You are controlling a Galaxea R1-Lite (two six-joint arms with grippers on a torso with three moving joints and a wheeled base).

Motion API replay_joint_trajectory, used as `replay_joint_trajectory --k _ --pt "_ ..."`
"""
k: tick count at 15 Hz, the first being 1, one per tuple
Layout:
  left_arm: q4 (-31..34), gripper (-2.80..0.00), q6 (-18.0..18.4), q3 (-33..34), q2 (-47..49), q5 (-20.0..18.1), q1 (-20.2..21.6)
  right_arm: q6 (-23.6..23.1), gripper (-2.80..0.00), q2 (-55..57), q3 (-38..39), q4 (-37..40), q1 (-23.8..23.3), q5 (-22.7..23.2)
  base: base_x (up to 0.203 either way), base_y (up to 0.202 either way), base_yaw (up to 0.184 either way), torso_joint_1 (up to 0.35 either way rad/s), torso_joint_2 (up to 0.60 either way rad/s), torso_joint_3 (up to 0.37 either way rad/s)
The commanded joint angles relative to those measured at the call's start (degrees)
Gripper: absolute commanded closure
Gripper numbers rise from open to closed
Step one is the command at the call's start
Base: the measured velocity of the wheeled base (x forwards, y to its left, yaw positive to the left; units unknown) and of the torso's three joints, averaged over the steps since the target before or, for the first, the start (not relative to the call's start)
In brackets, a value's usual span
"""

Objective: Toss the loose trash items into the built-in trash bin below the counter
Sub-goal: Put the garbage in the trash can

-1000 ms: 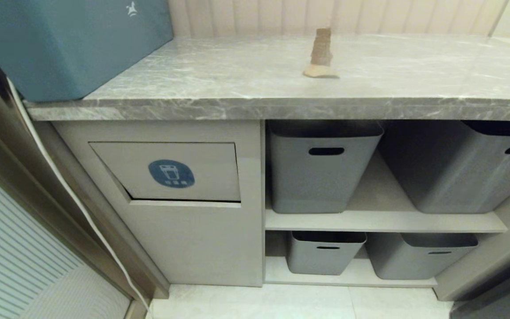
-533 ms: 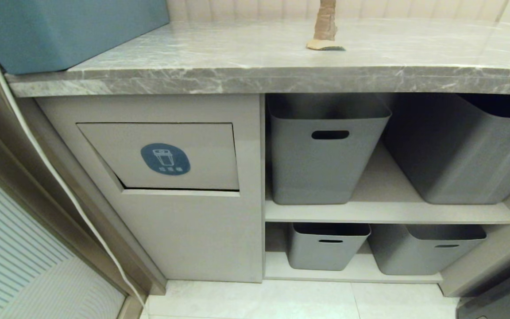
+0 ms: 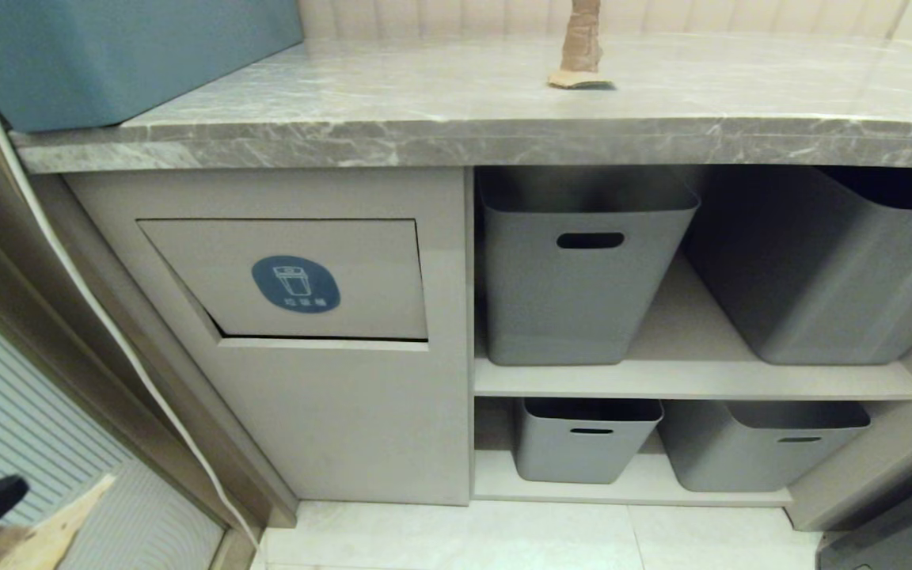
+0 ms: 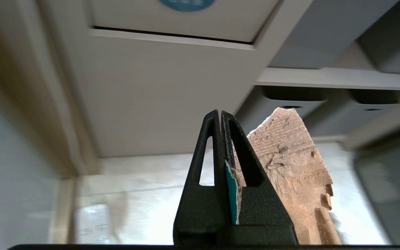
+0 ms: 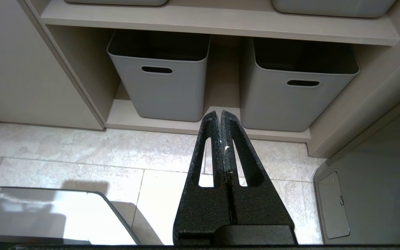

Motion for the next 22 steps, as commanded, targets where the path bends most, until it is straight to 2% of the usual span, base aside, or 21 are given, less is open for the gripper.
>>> replay_joint_trajectory --k 1,6,11,13,15,22 --pt "-9.2 0.00 -1.0 -3.4 23.3 -2.6 -0.3 0.0 0.00 0.0 0.0 0.1 0.0 0.0 0.000 0.000 0.000 0.000 0.00 0.000" --pt "-34.1 0.00 -1.5 -5.3 48.6 -5.2 -1.8 0.0 0.00 0.0 0.0 0.1 0.0 0.0 0.000 0.000 0.000 0.000 0.00 0.000" --pt "-62.1 0.00 -1.4 -6.0 68.8 0.2 -3.0 0.0 0.00 0.0 0.0 0.1 0.0 0.0 0.000 0.000 0.000 0.000 0.00 0.000" --pt "-71.1 0.00 -1.1 -7.5 75.5 1.9 -4.2 0.0 0.00 0.0 0.0 0.1 0.0 0.0 0.000 0.000 0.000 0.000 0.00 0.000" --pt "-73.8 0.00 -0.9 -11.6 79.0 3.2 -4.7 0.0 0.00 0.0 0.0 0.1 0.0 0.0 0.000 0.000 0.000 0.000 0.00 0.000" --pt "-74.3 0.00 -1.1 -24.5 86.4 3.5 -4.7 0.0 0.00 0.0 0.0 0.1 0.0 0.0 0.000 0.000 0.000 0.000 0.00 0.000"
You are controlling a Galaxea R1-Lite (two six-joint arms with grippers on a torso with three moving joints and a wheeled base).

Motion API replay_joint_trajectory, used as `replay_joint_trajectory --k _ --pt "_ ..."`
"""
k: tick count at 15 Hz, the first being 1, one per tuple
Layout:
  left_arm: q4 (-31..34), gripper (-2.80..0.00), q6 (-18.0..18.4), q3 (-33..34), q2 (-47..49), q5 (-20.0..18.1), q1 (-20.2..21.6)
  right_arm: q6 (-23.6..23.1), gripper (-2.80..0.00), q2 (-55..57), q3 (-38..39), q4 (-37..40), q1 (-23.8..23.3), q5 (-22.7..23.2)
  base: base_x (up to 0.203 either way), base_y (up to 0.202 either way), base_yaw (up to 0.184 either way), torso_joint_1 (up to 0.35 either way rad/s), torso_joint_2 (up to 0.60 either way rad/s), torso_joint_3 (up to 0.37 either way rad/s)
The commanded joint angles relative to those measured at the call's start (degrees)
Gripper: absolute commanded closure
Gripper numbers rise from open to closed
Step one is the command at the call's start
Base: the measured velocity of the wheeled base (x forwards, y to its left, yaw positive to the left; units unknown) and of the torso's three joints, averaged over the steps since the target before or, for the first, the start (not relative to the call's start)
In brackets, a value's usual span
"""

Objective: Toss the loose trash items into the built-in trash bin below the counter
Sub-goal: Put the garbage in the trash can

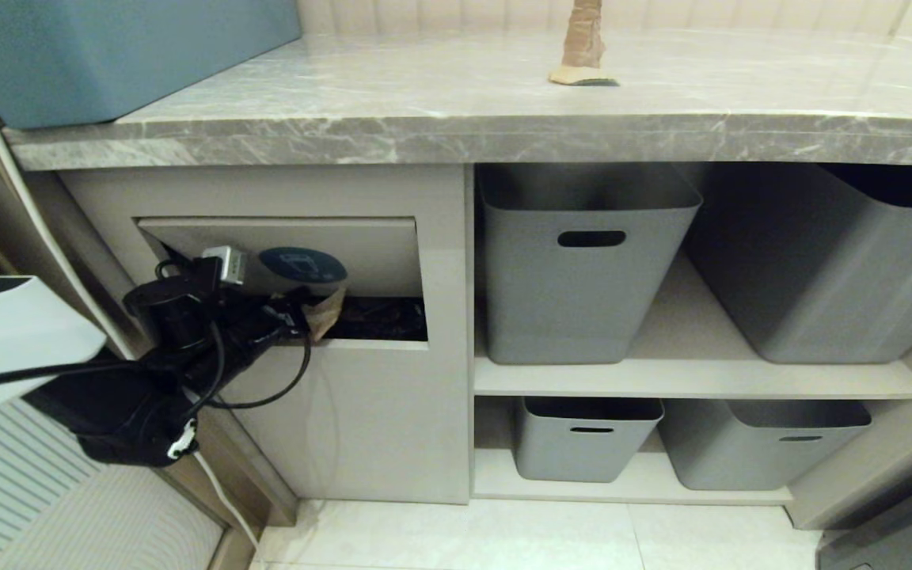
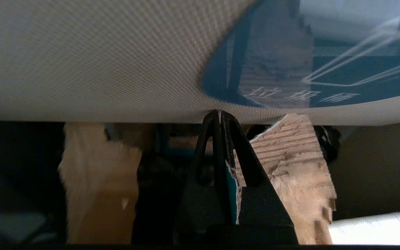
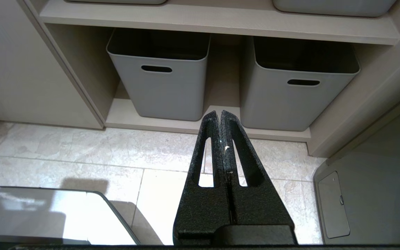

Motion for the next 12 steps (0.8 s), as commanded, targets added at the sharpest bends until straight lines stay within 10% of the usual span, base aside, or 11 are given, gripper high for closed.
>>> replay_joint_trajectory --k 1,12 --pt "-0.5 0.00 -0.1 -4.4 3.1 0.0 0.0 0.0 0.00 0.0 0.0 0.1 0.0 0.0 0.000 0.000 0.000 0.000 0.00 0.000" --pt "-0.2 0.00 0.0 -7.6 4.1 0.1 0.4 0.0 0.00 0.0 0.0 0.1 0.0 0.0 0.000 0.000 0.000 0.000 0.00 0.000"
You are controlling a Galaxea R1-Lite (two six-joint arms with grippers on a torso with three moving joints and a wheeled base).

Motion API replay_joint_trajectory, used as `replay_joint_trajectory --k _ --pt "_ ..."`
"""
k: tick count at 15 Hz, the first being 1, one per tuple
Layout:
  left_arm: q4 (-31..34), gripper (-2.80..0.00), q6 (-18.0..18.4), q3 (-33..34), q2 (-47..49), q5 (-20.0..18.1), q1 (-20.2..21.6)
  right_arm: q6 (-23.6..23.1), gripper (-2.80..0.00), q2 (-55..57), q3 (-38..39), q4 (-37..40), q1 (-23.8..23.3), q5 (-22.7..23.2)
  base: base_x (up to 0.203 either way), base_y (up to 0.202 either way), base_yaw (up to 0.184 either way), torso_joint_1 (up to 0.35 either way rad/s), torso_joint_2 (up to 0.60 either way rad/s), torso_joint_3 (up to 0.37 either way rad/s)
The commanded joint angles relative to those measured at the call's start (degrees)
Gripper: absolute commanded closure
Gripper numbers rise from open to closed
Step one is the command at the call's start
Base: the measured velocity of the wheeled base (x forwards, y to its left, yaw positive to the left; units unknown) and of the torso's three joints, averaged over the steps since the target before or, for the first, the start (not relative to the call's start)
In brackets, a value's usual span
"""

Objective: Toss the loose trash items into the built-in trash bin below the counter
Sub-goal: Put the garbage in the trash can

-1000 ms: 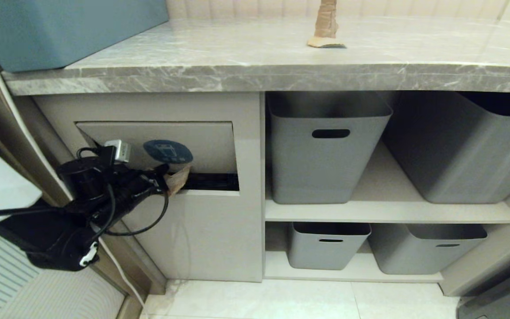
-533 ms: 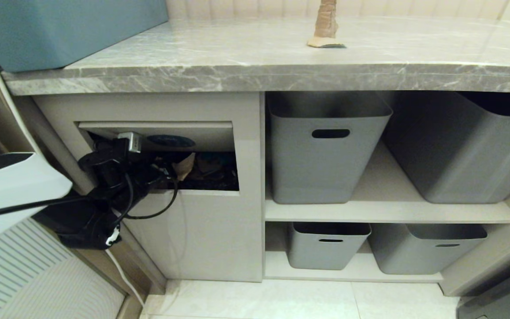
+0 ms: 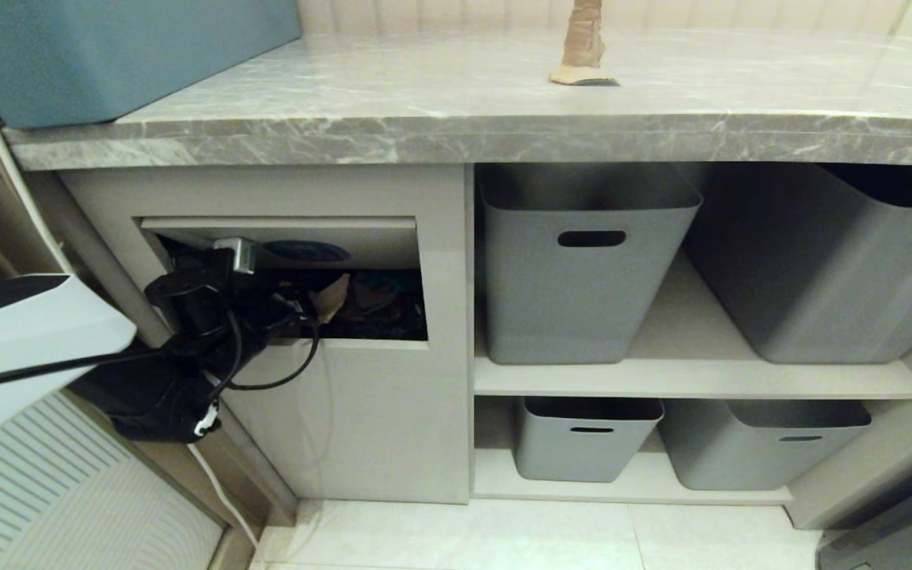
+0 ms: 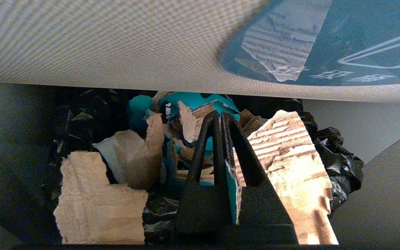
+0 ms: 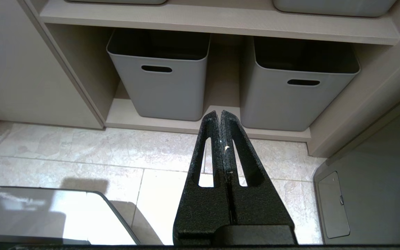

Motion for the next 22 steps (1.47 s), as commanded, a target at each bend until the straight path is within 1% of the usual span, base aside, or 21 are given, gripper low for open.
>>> replay_joint_trajectory --k 1,3,6,7,10,12,15,17,19,22 --pt "-0.4 0.00 -0.2 -0.3 -0.5 0.6 0.0 0.0 0.00 0.0 0.0 0.1 0.0 0.0 0.000 0.000 0.000 0.000 0.00 0.000" --pt "-0.3 0.00 -0.6 -0.8 -0.6 2.2 0.0 0.0 0.00 0.0 0.0 0.1 0.0 0.0 0.000 0.000 0.000 0.000 0.00 0.000" --pt "-0.2 0.00 -0.4 -0.5 -0.9 2.2 0.0 0.0 0.00 0.0 0.0 0.1 0.0 0.0 0.000 0.000 0.000 0.000 0.00 0.000" --pt "0.2 -2.80 -0.4 -0.5 -1.2 2.3 -0.1 0.0 0.00 0.0 0.0 0.1 0.0 0.0 0.000 0.000 0.000 0.000 0.00 0.000" --pt "0.5 -2.80 -0.8 -0.4 -2.0 2.6 -0.3 0.0 0.00 0.0 0.0 0.1 0.0 0.0 0.000 0.000 0.000 0.000 0.00 0.000" --pt "0.5 -2.80 -1.2 0.3 -2.4 3.6 -0.4 0.0 0.00 0.0 0.0 0.1 0.0 0.0 0.000 0.000 0.000 0.000 0.00 0.000" --pt "0.5 -2.80 -1.2 3.9 -4.4 3.8 -0.8 0.0 0.00 0.0 0.0 0.1 0.0 0.0 0.000 0.000 0.000 0.000 0.00 0.000" --pt "0.5 -2.80 -1.3 9.3 -7.6 3.8 -2.0 0.0 0.00 0.0 0.0 0.1 0.0 0.0 0.000 0.000 0.000 0.000 0.00 0.000" --pt "0.5 -2.80 -1.3 16.4 -13.6 3.6 -3.0 0.0 0.00 0.0 0.0 0.1 0.0 0.0 0.000 0.000 0.000 0.000 0.00 0.000" --pt "0.1 -2.80 -1.3 25.0 -21.8 3.6 -3.4 0.0 0.00 0.0 0.0 0.1 0.0 0.0 0.000 0.000 0.000 0.000 0.00 0.000"
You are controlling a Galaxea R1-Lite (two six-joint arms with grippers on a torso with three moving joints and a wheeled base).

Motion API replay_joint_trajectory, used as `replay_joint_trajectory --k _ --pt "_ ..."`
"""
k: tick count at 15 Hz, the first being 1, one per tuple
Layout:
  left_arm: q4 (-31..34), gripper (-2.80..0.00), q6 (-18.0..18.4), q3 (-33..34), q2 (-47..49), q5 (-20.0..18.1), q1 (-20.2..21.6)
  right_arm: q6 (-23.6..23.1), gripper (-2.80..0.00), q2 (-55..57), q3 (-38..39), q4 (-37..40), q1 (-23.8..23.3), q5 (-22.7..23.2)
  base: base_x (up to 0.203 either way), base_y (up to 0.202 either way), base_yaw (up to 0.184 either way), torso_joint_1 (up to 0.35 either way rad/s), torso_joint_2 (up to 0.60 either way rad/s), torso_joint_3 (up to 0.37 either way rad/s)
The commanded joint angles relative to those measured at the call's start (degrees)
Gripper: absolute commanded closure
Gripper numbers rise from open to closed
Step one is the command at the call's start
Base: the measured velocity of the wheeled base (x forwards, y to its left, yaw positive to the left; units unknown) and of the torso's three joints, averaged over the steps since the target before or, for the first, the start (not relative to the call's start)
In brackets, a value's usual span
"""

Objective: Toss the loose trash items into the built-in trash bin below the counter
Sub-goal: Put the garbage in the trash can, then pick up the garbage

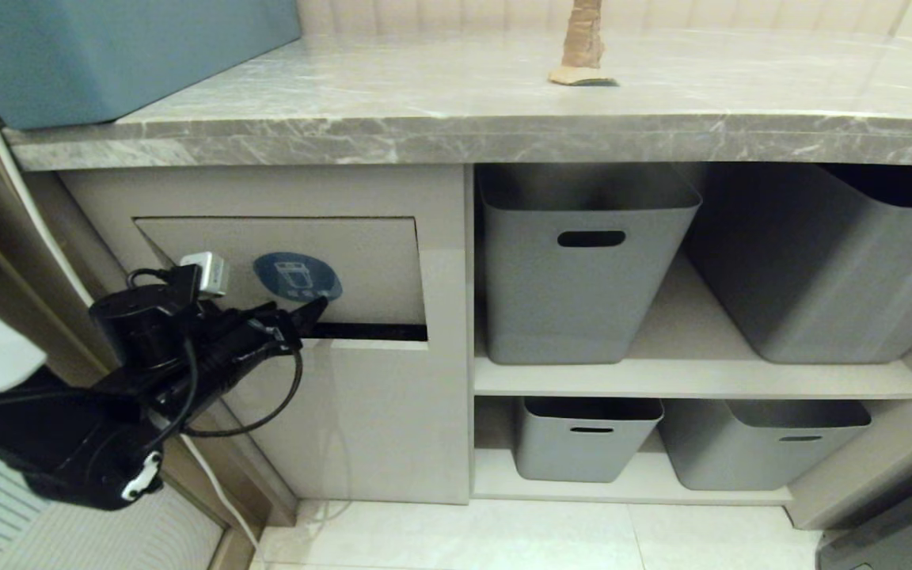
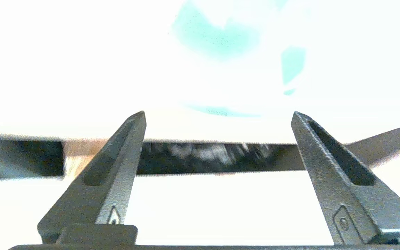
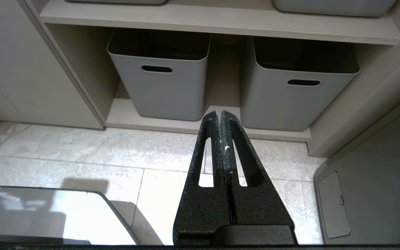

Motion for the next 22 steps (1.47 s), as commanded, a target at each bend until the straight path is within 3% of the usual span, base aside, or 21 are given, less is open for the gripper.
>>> replay_joint_trajectory --k 1,2,3,8,10,14,18,20,22 --pt "-0.4 -2.80 0.0 7.2 -9.2 -0.1 -0.4 0.0 0.00 0.0 0.0 0.1 0.0 0.0 0.000 0.000 0.000 0.000 0.00 0.000" --pt "-0.4 -2.80 0.0 10.3 -12.1 -0.1 -0.8 0.0 0.00 0.0 0.0 0.1 0.0 0.0 0.000 0.000 0.000 0.000 0.00 0.000" --pt "-0.4 0.00 0.1 13.5 -15.5 -0.1 -1.2 0.0 0.00 0.0 0.0 0.1 0.0 0.0 0.000 0.000 0.000 0.000 0.00 0.000" --pt "2.9 0.00 1.0 23.3 -36.8 0.0 -1.8 0.0 0.00 0.0 0.0 0.1 0.0 0.0 0.000 0.000 0.000 0.000 0.00 0.000" --pt "13.5 0.00 3.8 24.4 -49.2 0.1 -0.2 0.0 0.00 0.0 0.0 0.1 0.0 0.0 0.000 0.000 0.000 0.000 0.00 0.000" --pt "46.2 0.00 10.0 26.9 -73.1 4.1 4.5 0.0 0.00 0.0 0.0 0.1 0.0 0.0 0.000 0.000 0.000 0.000 0.00 0.000" --pt "67.6 0.00 13.2 33.3 -97.3 6.0 7.2 -0.1 0.00 0.0 0.0 0.0 0.0 0.0 0.000 0.000 0.000 0.000 0.00 0.000" --pt "75.6 0.00 14.7 34.7 -104.9 6.2 8.9 0.0 0.00 0.0 0.1 0.0 0.0 0.0 0.000 0.000 0.000 0.000 0.00 0.000" --pt "77.0 0.00 16.1 35.5 -110.2 6.2 9.5 0.1 0.00 0.0 0.1 0.0 0.0 0.0 0.000 0.000 0.000 0.000 0.00 0.000"
